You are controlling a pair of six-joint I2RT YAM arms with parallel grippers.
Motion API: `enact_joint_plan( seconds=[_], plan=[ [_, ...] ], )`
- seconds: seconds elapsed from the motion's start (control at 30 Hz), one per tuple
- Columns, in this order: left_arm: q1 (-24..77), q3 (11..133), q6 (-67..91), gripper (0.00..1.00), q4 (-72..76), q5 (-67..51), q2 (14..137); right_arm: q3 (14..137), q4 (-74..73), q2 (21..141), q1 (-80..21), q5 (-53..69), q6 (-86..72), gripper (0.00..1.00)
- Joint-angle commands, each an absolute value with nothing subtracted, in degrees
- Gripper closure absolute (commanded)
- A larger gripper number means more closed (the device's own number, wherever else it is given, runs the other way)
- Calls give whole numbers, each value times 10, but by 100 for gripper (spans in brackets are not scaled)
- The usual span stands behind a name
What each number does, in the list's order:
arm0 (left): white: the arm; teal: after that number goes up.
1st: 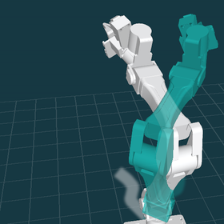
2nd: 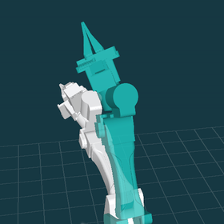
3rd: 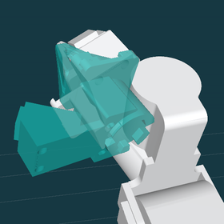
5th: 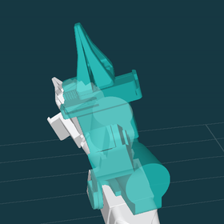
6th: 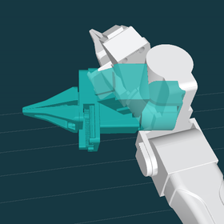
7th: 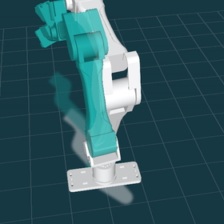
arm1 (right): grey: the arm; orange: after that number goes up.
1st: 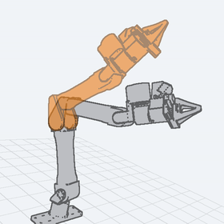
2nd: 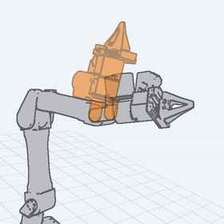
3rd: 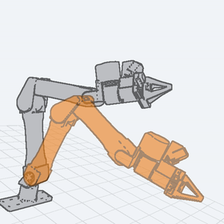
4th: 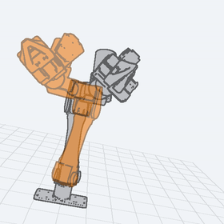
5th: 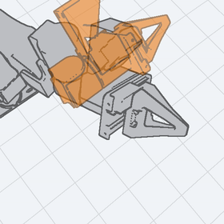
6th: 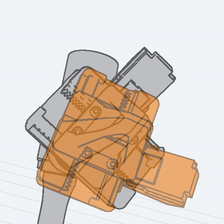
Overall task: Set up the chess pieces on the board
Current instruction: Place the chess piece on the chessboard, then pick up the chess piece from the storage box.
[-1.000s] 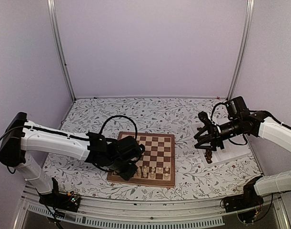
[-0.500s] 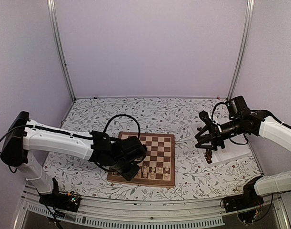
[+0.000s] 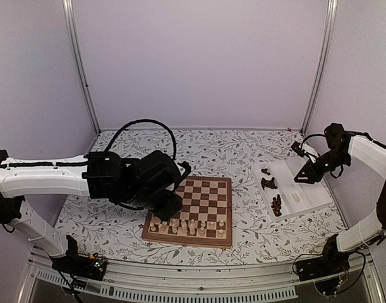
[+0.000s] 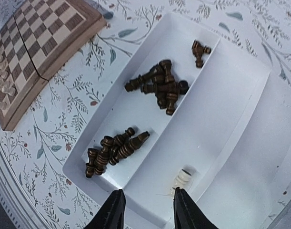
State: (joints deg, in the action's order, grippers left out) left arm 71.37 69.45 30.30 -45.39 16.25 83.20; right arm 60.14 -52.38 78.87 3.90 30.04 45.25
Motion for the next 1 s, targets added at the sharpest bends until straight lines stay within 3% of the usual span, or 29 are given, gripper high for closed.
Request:
enact_joint_plan(
  seconds=[0.0,0.33,0.97],
  plan=[
    [712,730,243,63,-379,213,849,556,-541,807,37,217,449,62],
    [687,763,196,61,-233,177,911,582,-489,917,37,175,384,70],
    [687,760,205,60,-202,124,943,558,-446,992,4,119,341,74]
  ],
)
